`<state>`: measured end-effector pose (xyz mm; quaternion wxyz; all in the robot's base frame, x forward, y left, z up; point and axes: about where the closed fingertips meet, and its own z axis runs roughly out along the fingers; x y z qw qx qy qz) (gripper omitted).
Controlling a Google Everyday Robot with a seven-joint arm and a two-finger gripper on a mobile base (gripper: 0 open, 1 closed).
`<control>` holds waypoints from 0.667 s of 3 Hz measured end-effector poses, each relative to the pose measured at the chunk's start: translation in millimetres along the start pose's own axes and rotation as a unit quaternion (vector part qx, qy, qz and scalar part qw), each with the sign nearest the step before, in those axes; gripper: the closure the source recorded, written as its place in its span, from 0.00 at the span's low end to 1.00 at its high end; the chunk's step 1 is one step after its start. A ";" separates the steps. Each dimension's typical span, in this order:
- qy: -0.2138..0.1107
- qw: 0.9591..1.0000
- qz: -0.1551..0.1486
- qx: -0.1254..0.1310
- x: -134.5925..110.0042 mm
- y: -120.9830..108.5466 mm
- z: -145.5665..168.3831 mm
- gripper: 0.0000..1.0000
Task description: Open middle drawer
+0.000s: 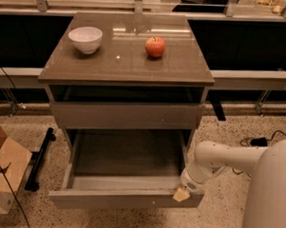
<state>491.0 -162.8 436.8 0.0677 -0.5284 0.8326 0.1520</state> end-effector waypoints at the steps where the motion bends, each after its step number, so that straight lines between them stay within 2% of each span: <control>1: 0.000 1.000 0.000 0.000 -0.1 0.1 -0.3 0.25; 2: 0.000 1.000 0.000 -0.001 0.1 1.0 1.0 0.03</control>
Offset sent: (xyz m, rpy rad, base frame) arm 0.0000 0.0000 0.0004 0.0000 0.0000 0.0000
